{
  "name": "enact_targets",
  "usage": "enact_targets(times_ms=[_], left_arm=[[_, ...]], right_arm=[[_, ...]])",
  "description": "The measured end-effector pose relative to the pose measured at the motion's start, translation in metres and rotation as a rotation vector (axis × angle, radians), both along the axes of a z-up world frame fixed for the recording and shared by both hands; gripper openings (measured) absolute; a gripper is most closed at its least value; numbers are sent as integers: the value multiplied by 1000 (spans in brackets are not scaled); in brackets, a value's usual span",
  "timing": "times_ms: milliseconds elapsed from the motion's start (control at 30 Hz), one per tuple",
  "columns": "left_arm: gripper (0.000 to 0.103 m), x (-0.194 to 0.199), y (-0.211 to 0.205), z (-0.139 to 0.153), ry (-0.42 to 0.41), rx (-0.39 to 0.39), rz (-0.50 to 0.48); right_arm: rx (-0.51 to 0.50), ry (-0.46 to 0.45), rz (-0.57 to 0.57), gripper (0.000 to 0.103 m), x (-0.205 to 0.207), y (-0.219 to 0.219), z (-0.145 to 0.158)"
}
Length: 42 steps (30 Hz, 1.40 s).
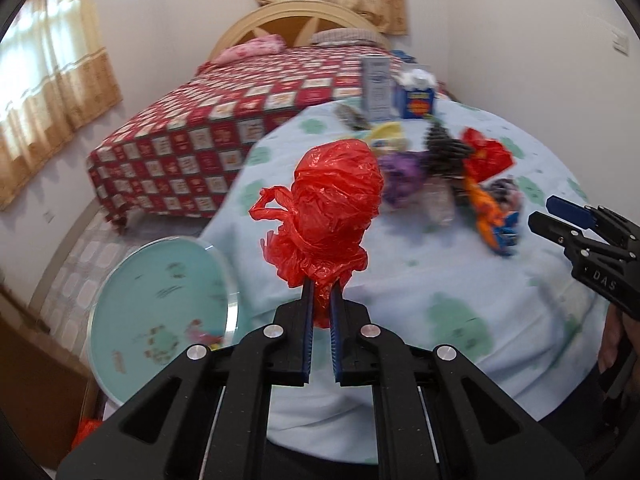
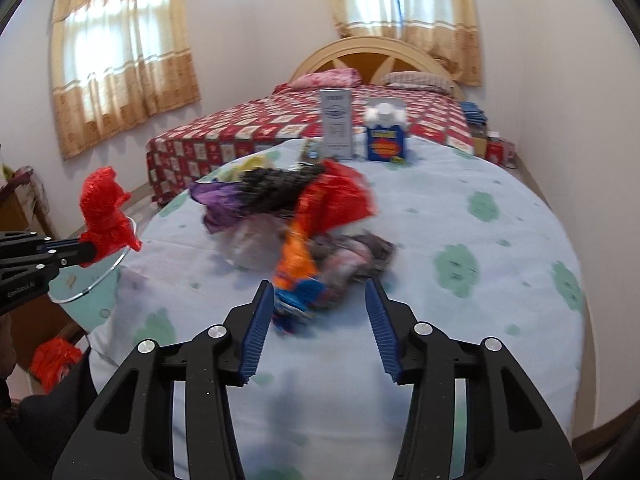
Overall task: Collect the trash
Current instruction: 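Lift the red bag toward the bin with the left tool while the right tool grasps the orange-blue wrapper, then carry the red bag with the left tool while the right tool carries the wrapper over the bin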
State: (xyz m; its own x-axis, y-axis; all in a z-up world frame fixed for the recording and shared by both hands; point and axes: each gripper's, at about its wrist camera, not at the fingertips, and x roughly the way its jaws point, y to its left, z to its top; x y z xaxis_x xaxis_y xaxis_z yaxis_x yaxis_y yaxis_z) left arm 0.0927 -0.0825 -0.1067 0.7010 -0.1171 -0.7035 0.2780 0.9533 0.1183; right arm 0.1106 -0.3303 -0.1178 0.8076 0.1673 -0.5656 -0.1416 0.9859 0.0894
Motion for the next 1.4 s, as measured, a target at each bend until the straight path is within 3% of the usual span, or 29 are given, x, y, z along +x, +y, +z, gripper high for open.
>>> enact_targets(times_ms=[133, 200, 233, 333, 733, 1400], left_arm=[[7, 1, 29, -4, 5, 6, 47], [7, 1, 40, -7, 10, 8, 59], [7, 0, 43, -8, 12, 6, 64], [7, -2, 57, -10, 13, -1, 81], [7, 6, 96, 7, -33, -8, 176], [7, 15, 148, 8, -59, 34, 301]], right_arm=[[-44, 67, 15, 37, 21, 22, -8], [-72, 147, -5, 30, 35, 25, -21], [-69, 159, -10, 22, 36, 25, -24], [-66, 158, 0, 16, 32, 24, -24], [-79, -29, 24, 15, 3, 37, 29], [-134, -117, 233, 15, 43, 127, 59]])
